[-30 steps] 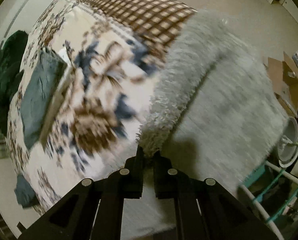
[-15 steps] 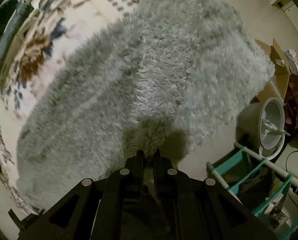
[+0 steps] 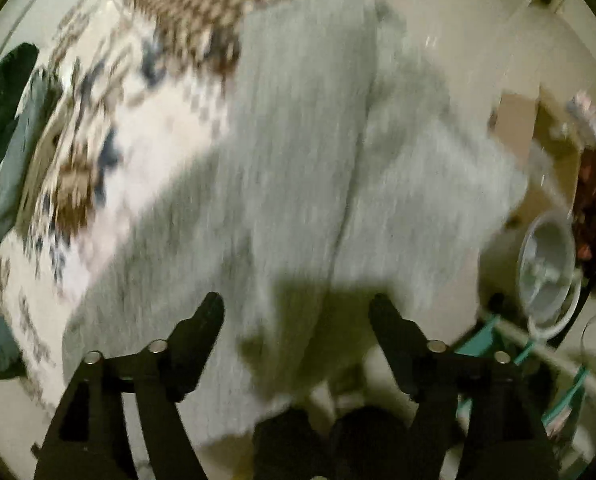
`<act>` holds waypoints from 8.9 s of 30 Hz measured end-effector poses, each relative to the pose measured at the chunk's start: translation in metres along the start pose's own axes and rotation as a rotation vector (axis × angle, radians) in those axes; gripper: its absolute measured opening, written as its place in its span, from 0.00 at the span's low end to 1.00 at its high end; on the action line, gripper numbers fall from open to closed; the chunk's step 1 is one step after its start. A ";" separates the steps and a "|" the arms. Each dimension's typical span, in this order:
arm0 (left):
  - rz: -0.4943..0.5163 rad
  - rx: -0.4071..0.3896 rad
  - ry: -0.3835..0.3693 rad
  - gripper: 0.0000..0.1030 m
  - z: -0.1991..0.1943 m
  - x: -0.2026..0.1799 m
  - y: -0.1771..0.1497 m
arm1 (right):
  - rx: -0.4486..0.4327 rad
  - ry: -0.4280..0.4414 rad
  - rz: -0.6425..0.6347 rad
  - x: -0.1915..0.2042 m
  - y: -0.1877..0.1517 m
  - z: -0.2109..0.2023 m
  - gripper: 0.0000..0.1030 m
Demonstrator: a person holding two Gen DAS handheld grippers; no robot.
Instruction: Fold towel
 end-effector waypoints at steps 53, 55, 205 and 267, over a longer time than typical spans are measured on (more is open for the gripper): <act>0.229 0.060 0.104 0.70 0.022 -0.013 -0.048 | -0.012 0.085 0.503 -0.200 0.034 0.030 0.16; 0.255 0.047 0.096 0.70 0.011 -0.019 -0.047 | 0.013 0.072 0.505 -0.207 0.030 0.033 0.35; 0.500 0.150 -0.439 0.16 0.023 -0.263 -0.131 | -0.003 0.314 -0.218 0.109 -0.125 0.012 0.76; 0.626 0.102 -0.448 0.04 0.026 -0.319 -0.082 | 0.128 0.354 -0.005 0.089 -0.150 0.025 0.76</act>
Point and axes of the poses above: each gripper's, at about its wrist camera, not at the fingertips, and z roughly the way its jaws point, x to its left, y to its top, the point moved 10 cm from there along z, roughly the way its jaws point, and after that the axes turned 5 degrees about -y, right-handed, at the moved point
